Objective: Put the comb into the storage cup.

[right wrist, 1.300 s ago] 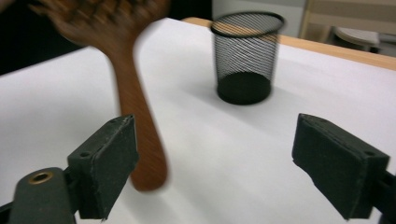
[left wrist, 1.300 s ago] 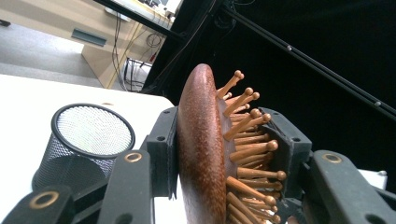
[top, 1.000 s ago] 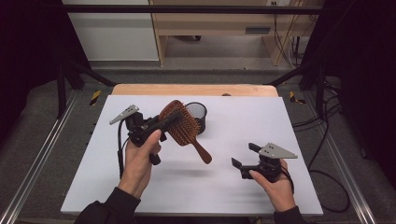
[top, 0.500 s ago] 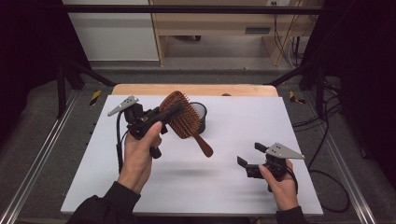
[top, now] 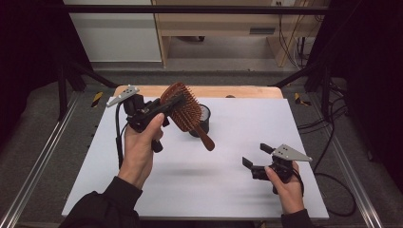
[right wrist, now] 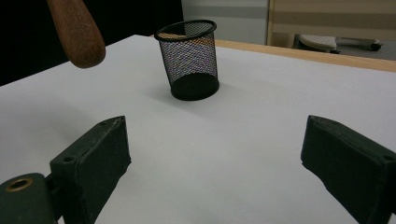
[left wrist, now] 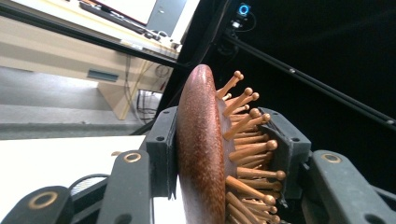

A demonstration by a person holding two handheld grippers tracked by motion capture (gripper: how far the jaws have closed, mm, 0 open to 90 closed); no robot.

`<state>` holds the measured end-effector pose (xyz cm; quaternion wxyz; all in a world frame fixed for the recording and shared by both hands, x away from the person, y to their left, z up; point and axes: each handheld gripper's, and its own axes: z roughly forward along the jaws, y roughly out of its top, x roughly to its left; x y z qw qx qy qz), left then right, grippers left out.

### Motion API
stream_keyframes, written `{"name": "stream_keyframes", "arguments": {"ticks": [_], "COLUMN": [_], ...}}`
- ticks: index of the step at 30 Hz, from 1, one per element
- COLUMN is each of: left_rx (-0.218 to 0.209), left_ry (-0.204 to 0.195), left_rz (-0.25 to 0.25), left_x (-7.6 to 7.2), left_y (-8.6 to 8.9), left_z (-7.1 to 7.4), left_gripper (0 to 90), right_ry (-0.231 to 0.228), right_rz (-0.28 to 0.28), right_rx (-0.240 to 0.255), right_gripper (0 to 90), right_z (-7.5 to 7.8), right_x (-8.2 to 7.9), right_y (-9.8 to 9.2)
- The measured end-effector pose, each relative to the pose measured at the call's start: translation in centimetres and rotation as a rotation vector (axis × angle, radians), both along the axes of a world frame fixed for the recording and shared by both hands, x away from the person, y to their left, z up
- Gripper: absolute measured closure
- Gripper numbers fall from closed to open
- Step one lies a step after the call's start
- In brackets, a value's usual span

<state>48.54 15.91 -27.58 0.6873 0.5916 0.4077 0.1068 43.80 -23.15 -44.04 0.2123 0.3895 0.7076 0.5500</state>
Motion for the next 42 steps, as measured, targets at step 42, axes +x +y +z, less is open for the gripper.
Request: {"name": "stream_keyframes", "arguments": {"ticks": [42], "left_rx": [0.012], "left_ry": [-0.030], "left_rz": [0.057], "left_x": [3.6], "left_y": [0.3], "left_z": [3.1], "left_gripper": [52.1], "right_ry": [-0.011], "right_rz": [0.026], "right_rx": [0.008], "right_gripper": [7.5], "right_z": [0.1], "right_x": [0.0], "right_y": [0.6]}}
